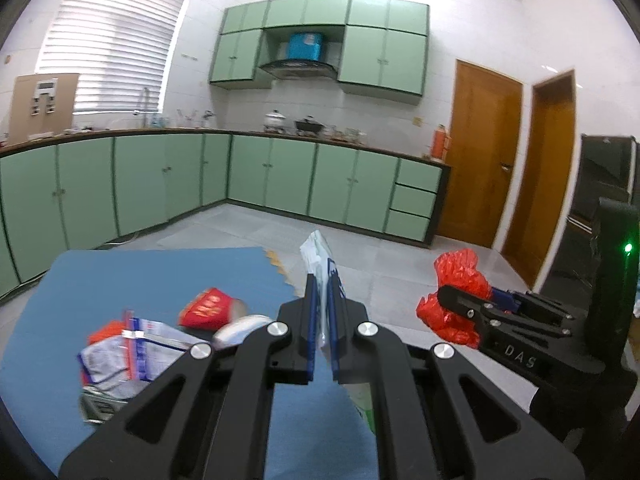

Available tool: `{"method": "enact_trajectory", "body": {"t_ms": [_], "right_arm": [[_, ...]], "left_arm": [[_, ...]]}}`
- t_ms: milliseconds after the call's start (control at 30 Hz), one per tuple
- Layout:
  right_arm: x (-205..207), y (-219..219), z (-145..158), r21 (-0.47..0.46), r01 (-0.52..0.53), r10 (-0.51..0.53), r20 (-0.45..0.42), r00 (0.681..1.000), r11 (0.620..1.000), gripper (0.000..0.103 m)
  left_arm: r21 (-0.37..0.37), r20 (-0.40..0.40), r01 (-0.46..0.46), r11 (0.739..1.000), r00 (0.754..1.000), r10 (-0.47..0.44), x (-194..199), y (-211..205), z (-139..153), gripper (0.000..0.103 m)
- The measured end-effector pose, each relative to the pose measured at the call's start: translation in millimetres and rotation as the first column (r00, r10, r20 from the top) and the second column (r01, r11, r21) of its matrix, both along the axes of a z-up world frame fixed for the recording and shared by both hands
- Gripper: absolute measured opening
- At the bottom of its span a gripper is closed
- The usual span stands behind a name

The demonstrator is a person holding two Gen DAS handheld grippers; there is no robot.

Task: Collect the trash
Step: 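Carry the white wrapper and red bag over the black bin and open both tools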

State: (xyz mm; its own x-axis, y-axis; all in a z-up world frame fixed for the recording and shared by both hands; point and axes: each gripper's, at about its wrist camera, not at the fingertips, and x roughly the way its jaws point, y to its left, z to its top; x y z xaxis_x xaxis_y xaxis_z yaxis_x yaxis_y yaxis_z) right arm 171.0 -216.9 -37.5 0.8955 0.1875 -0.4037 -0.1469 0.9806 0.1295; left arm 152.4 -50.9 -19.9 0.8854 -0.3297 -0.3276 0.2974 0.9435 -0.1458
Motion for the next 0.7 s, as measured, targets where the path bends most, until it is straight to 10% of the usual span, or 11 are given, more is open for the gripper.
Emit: {"method": "enact_trajectory", "body": {"t_ms": [700], "right_arm": [[-14,-126,-46,0.005,0.242,-0.241,-0.101,0.965,0.970,0.034]], "left_arm": [[0.076,-0.088,0.224,0.972,0.972,-0.217,54,-143,-69,0.004]]}}
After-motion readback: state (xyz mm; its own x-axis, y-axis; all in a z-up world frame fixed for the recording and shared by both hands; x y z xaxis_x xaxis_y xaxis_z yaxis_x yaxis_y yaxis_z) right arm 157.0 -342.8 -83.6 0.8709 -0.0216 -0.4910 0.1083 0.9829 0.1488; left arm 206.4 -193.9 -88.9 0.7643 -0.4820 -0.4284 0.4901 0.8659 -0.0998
